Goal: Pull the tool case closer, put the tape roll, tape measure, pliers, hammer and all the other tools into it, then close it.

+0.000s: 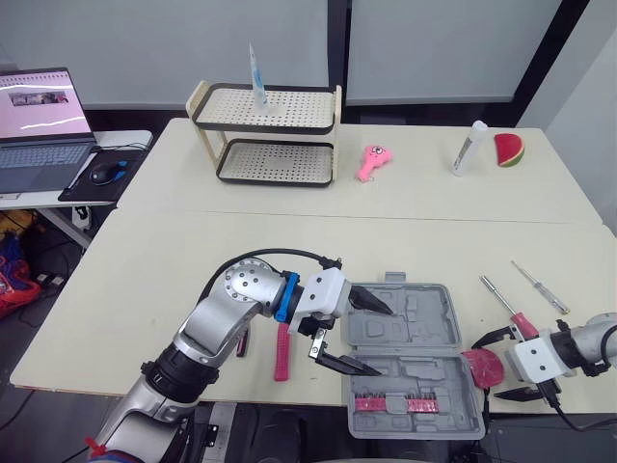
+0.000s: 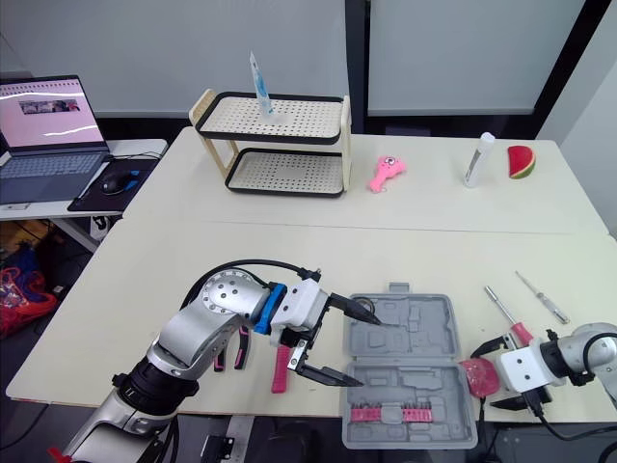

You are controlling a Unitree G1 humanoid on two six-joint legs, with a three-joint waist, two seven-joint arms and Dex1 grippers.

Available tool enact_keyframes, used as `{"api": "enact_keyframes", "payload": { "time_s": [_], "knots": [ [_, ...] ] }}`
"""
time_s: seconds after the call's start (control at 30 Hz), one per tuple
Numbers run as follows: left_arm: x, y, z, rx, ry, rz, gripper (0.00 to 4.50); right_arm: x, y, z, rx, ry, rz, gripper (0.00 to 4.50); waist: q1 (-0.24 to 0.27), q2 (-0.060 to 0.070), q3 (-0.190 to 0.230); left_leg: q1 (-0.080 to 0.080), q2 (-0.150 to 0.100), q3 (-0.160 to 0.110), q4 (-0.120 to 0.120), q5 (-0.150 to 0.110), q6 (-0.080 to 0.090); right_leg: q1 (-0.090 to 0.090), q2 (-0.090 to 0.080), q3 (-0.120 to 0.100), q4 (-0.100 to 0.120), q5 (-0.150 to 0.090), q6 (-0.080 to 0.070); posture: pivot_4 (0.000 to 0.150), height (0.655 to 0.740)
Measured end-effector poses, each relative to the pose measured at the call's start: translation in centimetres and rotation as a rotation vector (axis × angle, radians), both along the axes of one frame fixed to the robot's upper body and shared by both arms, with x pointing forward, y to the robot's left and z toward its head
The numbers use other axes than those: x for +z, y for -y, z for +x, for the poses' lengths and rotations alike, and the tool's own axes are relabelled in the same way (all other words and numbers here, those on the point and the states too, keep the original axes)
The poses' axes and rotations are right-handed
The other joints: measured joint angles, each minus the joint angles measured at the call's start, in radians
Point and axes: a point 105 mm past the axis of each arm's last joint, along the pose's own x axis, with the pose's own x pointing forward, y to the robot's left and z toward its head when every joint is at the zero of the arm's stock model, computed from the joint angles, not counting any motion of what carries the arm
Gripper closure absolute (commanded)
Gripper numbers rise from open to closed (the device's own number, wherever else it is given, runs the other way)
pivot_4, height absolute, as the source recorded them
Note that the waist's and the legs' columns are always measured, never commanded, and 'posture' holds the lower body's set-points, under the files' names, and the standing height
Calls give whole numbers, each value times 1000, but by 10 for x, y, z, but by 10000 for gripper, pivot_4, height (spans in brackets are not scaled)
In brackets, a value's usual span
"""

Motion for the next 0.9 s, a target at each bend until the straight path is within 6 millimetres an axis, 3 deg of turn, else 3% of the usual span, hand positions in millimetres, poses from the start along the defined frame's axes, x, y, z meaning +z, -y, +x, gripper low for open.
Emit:
{"api": "enact_keyframes", "payload": {
  "time_s": [0.23, 0.43, 0.73, 0.9],
  "knots": [
    [1, 2, -2, 2, 10, -5, 0, -2, 1, 8, 27, 7, -46, 251, 0, 0, 0, 0, 0, 0, 0, 0, 0, 0, 0, 0, 0, 0, 0, 1500, 7400],
    [0, 1, -2, 8, 7, -3, 0, -3, 1, 8, 13, -6, -39, 13764, -1, 0, 0, 0, 0, 0, 0, 0, 0, 0, 0, 0, 0, 0, 0, 1500, 7400],
    [0, 2, 3, 17, 14, -13, 0, -1, 8, 2, -83, -40, -12, 13746, 3, 1, 0, 0, 0, 0, 0, 0, 0, 0, 0, 0, 0, 0, 0, 1500, 7400],
    [3, -8, 23, 115, 28, -20, 0, 33, 24, 18, -244, 25, -51, 13746, -2, 2, 0, 0, 1, 1, 0, 0, 0, -1, 0, 1, 1, 0, 0, 1500, 7400]
  ]
}}
